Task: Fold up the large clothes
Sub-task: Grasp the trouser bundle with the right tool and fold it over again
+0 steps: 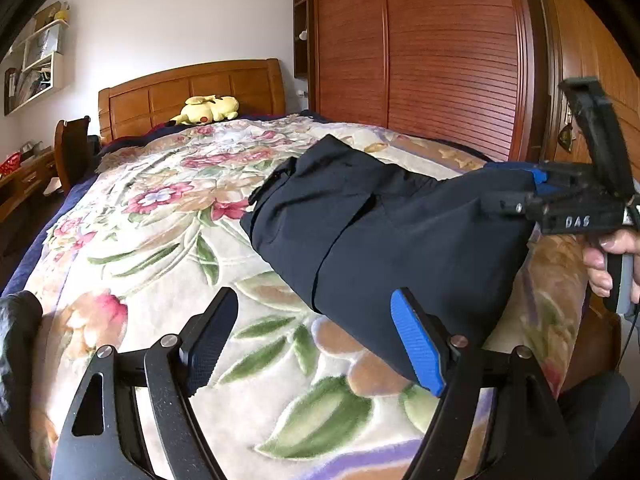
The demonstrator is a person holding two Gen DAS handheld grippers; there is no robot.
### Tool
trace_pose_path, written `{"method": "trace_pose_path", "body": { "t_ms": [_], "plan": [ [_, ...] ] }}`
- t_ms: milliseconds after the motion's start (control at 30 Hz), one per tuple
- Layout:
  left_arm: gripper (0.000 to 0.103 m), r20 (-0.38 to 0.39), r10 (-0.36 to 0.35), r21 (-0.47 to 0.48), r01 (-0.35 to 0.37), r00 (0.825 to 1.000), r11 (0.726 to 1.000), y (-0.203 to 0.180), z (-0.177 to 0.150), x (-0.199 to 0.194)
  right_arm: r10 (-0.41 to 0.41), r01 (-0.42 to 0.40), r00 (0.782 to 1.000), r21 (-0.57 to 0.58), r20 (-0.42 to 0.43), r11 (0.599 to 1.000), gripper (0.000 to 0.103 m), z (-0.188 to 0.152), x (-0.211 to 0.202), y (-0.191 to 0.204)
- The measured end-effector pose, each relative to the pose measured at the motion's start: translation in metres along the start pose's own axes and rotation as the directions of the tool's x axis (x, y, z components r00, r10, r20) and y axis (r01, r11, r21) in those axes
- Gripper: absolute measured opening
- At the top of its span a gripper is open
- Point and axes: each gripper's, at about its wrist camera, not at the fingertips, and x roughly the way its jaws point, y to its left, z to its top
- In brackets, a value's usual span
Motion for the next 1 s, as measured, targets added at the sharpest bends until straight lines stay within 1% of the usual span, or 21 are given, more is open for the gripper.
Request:
{"method": "trace_pose_path", "body": {
  "t_ms": [67,100,133,167,200,300,367,400,467,500,567,600,633,700,767,900,1000],
  "plan": [
    [0.08,-0.005,-0.007,0.0,0.007,1.0,1.0,0.001,-0.002,0.002,0.022,-0.022,0.999,-0.003,-0.036,1.0,0.075,-0.004,0.011,-0.003],
    [0.08,-0.007,-0.011,-0.001,0.011,1.0,1.0,0.001,-0.002,0.004,0.036,-0.036,0.998,-0.001,-0.05,0.999,0.073,-0.007,0.015,-0.005],
    [0.08,-0.009,-0.014,0.0,0.014,1.0,1.0,0.0,-0.001,0.006,0.045,-0.046,0.997,-0.003,-0.056,0.999,0.069,-0.01,0.018,-0.006],
    [0.08,-0.009,-0.016,0.0,0.016,1.0,1.0,-0.001,-0.001,0.008,0.058,-0.058,0.997,-0.006,-0.06,0.998,0.055,-0.013,0.02,-0.008],
    [0.08,-0.008,-0.019,-0.001,0.019,1.0,1.0,-0.002,0.0,0.01,0.07,-0.07,0.996,-0.01,-0.064,0.997,0.039,-0.016,0.022,-0.01],
    [0.08,-0.01,-0.023,0.0,0.023,1.0,1.0,-0.004,0.003,0.019,0.086,-0.087,0.995,-0.015,-0.045,0.996,0.019,-0.024,0.021,-0.018],
    [0.08,-0.012,-0.018,0.0,0.018,1.0,1.0,-0.004,0.007,0.027,0.052,-0.053,0.998,-0.013,-0.017,0.999,0.014,-0.026,0.024,-0.024],
    [0.08,-0.012,-0.016,-0.003,0.016,1.0,1.0,-0.004,0.009,0.03,0.039,-0.039,0.999,0.005,0.001,0.999,0.013,-0.029,0.024,-0.03],
    [0.08,-0.013,-0.019,-0.011,0.019,1.0,1.0,-0.004,0.014,0.037,0.033,-0.035,0.999,0.064,0.03,0.997,0.012,-0.039,0.026,-0.044],
    [0.08,-0.015,-0.02,-0.013,0.02,1.0,1.0,-0.004,0.017,0.041,0.019,-0.022,0.999,0.085,0.033,0.996,0.011,-0.043,0.028,-0.052],
    [0.08,-0.015,-0.021,-0.016,0.02,1.0,1.0,-0.005,0.025,0.05,-0.018,0.016,1.0,0.065,0.021,0.998,0.01,-0.048,0.028,-0.059],
    [0.08,-0.014,-0.022,-0.02,0.022,1.0,1.0,-0.005,0.029,0.054,-0.035,0.033,0.999,0.059,0.029,0.998,0.01,-0.049,0.026,-0.065],
    [0.08,-0.015,-0.026,-0.026,0.025,1.0,0.999,-0.006,0.034,0.06,-0.042,0.039,0.999,0.076,0.034,0.996,0.01,-0.05,0.024,-0.072],
    [0.08,-0.015,-0.035,-0.037,0.034,0.999,0.999,-0.008,0.041,0.069,-0.041,0.038,0.999,0.106,0.023,0.994,0.01,-0.053,0.027,-0.085],
    [0.08,-0.018,-0.049,-0.05,0.048,0.999,0.998,-0.009,0.048,0.078,-0.022,0.022,1.0,0.117,0.003,0.993,0.01,-0.059,0.037,-0.089],
    [0.08,-0.019,-0.049,-0.037,0.048,0.999,0.998,-0.016,0.058,0.094,-0.026,0.028,0.999,0.084,-0.025,0.996,0.01,-0.062,0.047,-0.087],
    [0.08,-0.023,-0.047,-0.029,0.046,0.999,0.998,-0.018,0.061,0.107,-0.025,0.027,0.999,0.08,-0.025,0.996,0.01,-0.062,0.042,-0.083]
  ]
}}
